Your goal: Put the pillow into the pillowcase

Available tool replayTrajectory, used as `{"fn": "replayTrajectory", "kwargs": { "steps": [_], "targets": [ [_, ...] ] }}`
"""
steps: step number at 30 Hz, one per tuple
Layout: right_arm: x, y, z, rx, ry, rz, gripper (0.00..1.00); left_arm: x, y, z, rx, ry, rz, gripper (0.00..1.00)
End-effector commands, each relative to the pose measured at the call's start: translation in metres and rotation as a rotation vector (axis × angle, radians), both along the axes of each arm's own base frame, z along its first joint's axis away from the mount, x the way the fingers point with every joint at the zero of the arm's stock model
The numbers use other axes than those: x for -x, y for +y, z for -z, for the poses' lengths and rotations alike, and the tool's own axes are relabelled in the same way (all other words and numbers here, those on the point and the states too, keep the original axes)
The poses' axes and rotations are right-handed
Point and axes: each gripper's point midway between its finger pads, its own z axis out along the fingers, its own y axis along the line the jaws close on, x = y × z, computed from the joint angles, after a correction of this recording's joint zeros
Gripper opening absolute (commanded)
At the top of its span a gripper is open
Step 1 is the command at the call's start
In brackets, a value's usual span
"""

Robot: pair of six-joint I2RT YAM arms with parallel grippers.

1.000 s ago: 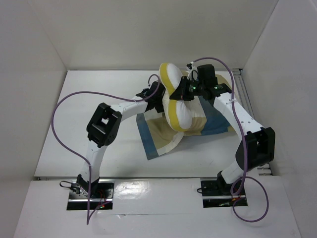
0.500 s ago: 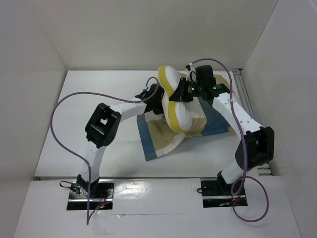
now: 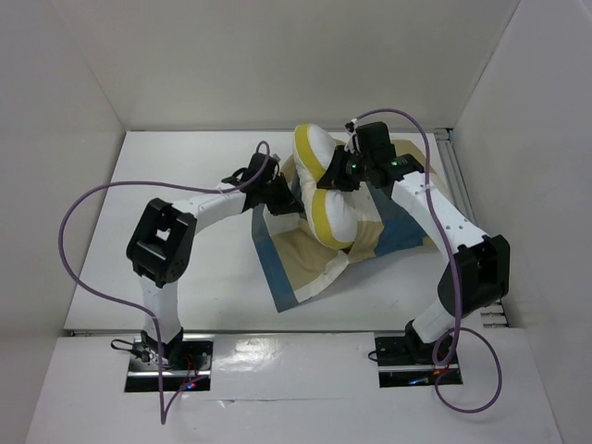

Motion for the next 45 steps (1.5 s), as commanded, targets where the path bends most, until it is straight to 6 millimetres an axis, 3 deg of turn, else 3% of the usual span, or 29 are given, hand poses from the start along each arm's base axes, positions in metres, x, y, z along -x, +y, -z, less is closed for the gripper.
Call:
{"fn": "replayTrajectory", "kwargs": {
  "steps": [1,6,9,13,17,21,23,28,30,32,36,38,45],
  "targets": [
    [-0.022,-0.015,-0.019,0.038,-0.066,0.113,0.00,0.009,0.011,-0.026,0.028,-0.044,0.048,0.00],
    [-0.025,-0.016,-0.014,0.043,-0.056,0.128,0.00,0.016,0.020,-0.037,0.052,-0.059,0.076,0.00],
    [-0.023,-0.017,-0.011,0.047,-0.048,0.127,0.00,0.019,0.030,-0.032,0.043,-0.054,0.089,0.04],
    [-0.026,-0.020,-0.007,0.051,-0.039,0.136,0.00,0.029,0.048,-0.010,0.010,-0.007,0.078,0.05],
    [-0.025,-0.021,-0.003,0.055,-0.031,0.136,0.00,0.031,0.055,-0.010,0.027,-0.009,0.071,0.05],
    [-0.026,-0.020,0.002,0.059,-0.021,0.136,0.00,0.035,0.059,-0.009,0.034,-0.002,0.081,0.19],
    [-0.025,-0.021,0.006,0.063,-0.012,0.135,0.00,0.035,0.061,-0.012,0.044,-0.009,0.078,0.21],
    [-0.026,-0.020,0.009,0.067,-0.004,0.135,0.00,0.034,0.067,-0.015,0.085,-0.017,0.084,0.21],
    [-0.026,-0.020,0.009,0.067,-0.004,0.135,0.00,0.034,0.066,-0.018,0.092,-0.025,0.078,0.14],
    [-0.026,-0.020,0.013,0.070,0.004,0.135,0.00,0.033,0.069,-0.017,0.103,-0.017,0.067,0.00],
    [-0.026,-0.020,0.023,0.118,0.015,0.120,0.00,0.037,0.073,-0.036,0.168,-0.052,0.072,0.00],
    [-0.022,-0.022,0.039,0.146,0.062,0.111,0.00,0.035,0.077,-0.062,0.225,-0.116,0.084,0.00],
    [-0.019,-0.031,0.054,0.222,0.075,0.118,0.00,0.036,0.099,-0.094,0.323,-0.167,0.062,0.00]
  ]
}}
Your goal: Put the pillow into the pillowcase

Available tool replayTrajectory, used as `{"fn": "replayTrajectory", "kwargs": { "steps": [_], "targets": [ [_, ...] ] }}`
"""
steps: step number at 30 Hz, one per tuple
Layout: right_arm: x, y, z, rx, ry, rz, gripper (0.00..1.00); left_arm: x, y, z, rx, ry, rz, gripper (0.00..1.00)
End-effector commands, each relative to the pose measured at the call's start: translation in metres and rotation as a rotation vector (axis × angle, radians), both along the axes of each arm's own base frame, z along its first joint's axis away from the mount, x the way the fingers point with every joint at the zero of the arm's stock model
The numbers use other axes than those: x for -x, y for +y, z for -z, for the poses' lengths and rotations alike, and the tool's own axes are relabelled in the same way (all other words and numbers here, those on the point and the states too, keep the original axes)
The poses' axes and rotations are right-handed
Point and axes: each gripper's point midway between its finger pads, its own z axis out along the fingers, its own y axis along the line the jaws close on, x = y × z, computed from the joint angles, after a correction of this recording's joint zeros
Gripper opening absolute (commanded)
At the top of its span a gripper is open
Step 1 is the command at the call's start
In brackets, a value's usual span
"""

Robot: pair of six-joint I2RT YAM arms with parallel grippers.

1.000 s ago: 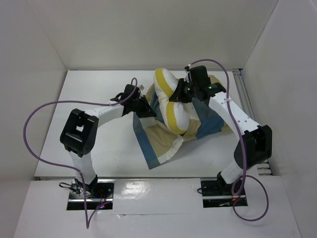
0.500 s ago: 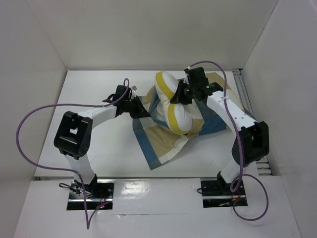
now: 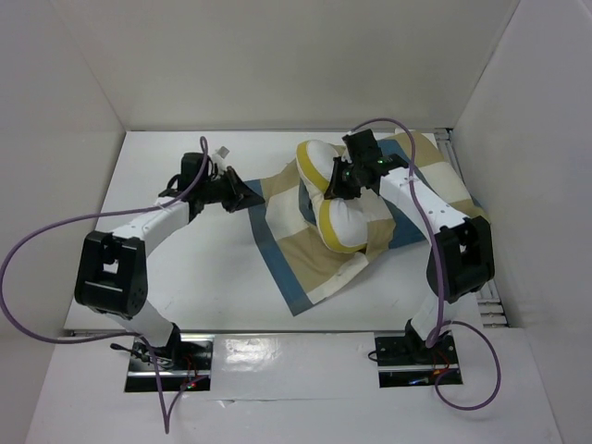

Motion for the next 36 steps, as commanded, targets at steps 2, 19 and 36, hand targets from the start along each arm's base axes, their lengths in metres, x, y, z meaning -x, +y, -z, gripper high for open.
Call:
{"fn": "replayTrajectory", "kwargs": {
  "steps": [2,19,36],
  "targets": [
    [-0.005,-0.011,-0.010,0.048,-0.039,0.018,0.00,-0.001,0.004,-0.031,0.081,-0.094,0.034,0.00],
    [-0.008,0.006,-0.035,-0.038,-0.082,-0.038,0.00,-0.011,-0.105,0.039,-0.145,0.001,0.217,0.75],
    [-0.004,0.014,-0.040,-0.066,-0.079,-0.060,0.00,-0.051,-0.123,0.062,-0.215,-0.020,0.117,0.74]
  ]
}}
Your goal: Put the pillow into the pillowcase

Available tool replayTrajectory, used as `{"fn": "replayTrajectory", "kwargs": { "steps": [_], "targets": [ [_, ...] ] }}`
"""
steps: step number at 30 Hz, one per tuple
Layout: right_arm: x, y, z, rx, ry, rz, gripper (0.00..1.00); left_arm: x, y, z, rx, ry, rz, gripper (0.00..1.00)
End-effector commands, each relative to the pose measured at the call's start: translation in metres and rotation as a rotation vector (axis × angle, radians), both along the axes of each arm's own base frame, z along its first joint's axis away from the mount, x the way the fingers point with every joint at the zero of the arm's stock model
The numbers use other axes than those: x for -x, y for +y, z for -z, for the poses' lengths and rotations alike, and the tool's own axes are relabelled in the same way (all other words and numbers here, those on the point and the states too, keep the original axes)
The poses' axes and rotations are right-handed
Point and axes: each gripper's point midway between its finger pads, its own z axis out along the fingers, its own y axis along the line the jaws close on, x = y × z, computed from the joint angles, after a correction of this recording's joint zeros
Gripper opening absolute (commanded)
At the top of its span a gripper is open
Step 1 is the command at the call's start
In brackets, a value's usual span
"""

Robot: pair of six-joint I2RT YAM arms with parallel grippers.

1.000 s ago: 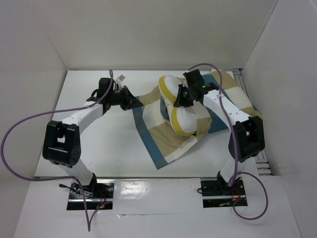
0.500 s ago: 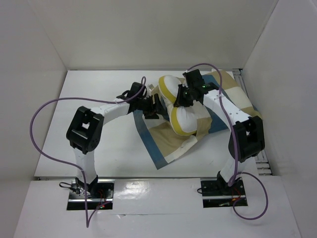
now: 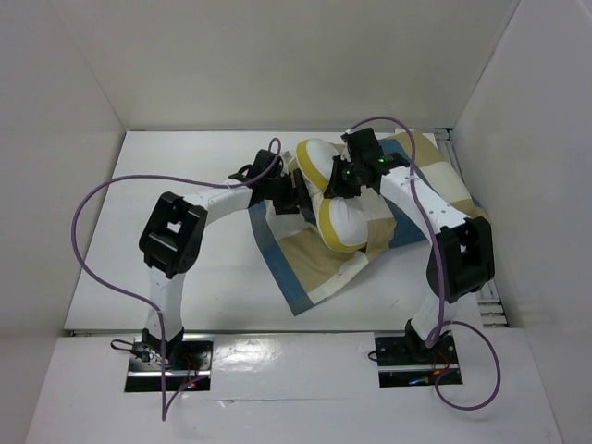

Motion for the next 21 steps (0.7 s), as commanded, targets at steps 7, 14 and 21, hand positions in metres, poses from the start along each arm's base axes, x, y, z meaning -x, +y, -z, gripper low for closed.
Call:
{"fn": "replayTrajectory", "kwargs": {
  "steps": [7,14,21],
  "targets": [
    [-0.003,0.017,-0.039,-0.075,-0.069,-0.035,0.00,-0.024,-0.027,0.003,-0.050,-0.057,-0.080,0.71],
    [-0.004,0.010,-0.040,-0.047,-0.077,-0.008,0.00,-0.024,-0.005,-0.001,-0.056,0.023,-0.130,0.11],
    [-0.007,0.005,-0.037,-0.019,-0.075,0.015,0.00,-0.020,0.020,-0.022,-0.052,-0.007,-0.128,0.00]
  ]
}}
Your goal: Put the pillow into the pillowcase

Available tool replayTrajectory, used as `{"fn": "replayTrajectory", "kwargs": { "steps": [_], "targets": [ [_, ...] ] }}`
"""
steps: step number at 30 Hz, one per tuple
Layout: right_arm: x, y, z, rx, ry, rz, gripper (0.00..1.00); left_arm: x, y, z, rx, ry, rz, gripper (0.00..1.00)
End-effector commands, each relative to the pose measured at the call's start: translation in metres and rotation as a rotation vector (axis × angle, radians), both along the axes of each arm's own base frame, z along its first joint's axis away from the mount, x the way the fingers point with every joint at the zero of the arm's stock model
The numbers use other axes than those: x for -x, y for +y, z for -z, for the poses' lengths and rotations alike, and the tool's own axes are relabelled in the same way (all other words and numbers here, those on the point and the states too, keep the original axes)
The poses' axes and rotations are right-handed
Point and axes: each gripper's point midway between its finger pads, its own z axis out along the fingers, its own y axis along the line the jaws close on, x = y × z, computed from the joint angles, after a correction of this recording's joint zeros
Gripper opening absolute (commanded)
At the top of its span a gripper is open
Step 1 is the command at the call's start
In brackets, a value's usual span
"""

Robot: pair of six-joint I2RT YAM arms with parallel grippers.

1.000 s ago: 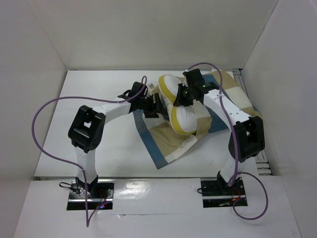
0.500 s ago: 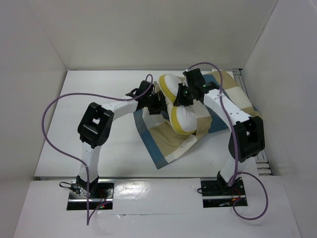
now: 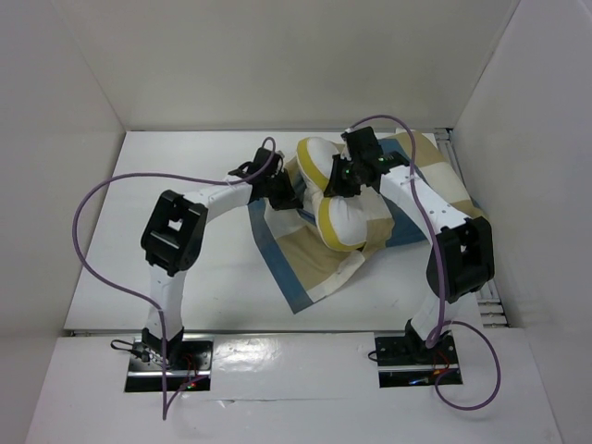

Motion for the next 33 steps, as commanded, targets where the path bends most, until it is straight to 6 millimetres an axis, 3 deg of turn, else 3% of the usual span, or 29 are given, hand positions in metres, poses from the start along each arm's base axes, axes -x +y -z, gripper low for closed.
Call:
{"fn": "replayTrajectory", "kwargs": {
  "steps": [1,6,7,11,13,14,16,17,18,23,28,33],
  "targets": [
    [-0.011,0.004,-0.032,-0.021,-0.072,0.018,0.00,-0.001,0.011,-0.044,0.040,-0.070,0.013,0.00],
    [-0.014,-0.003,-0.029,0.031,-0.064,0.027,0.00,0.012,0.021,-0.053,0.054,-0.067,0.032,0.00],
    [-0.017,-0.004,-0.027,0.046,-0.071,0.025,0.00,0.013,0.028,-0.046,0.044,-0.046,0.020,0.00],
    [-0.017,-0.011,-0.013,0.110,-0.036,0.009,0.00,0.019,0.044,-0.058,0.071,-0.041,0.009,0.00],
    [-0.013,-0.015,0.002,0.152,0.000,-0.011,0.00,0.024,0.046,-0.065,0.100,-0.041,0.014,0.00],
    [-0.007,-0.016,0.019,0.170,0.046,-0.029,0.00,0.018,0.051,-0.084,0.144,-0.078,0.008,0.00],
    [0.006,-0.017,0.043,0.191,0.119,-0.085,0.00,0.019,0.056,-0.093,0.188,-0.091,0.013,0.00],
    [0.012,-0.017,0.062,0.212,0.177,-0.121,0.00,0.016,0.058,-0.113,0.238,-0.132,0.021,0.00],
    [0.017,-0.020,0.074,0.229,0.213,-0.132,0.00,0.019,0.057,-0.119,0.259,-0.139,0.027,0.00],
    [0.043,-0.013,0.126,0.340,0.325,-0.213,0.00,0.014,0.068,-0.167,0.365,-0.240,0.034,0.00],
    [0.062,-0.009,0.155,0.398,0.386,-0.284,0.00,0.007,0.085,-0.202,0.478,-0.282,0.037,0.00],
    [0.084,-0.014,0.183,0.447,0.471,-0.297,0.00,-0.010,0.129,-0.216,0.511,-0.325,-0.062,0.00]
  ]
}}
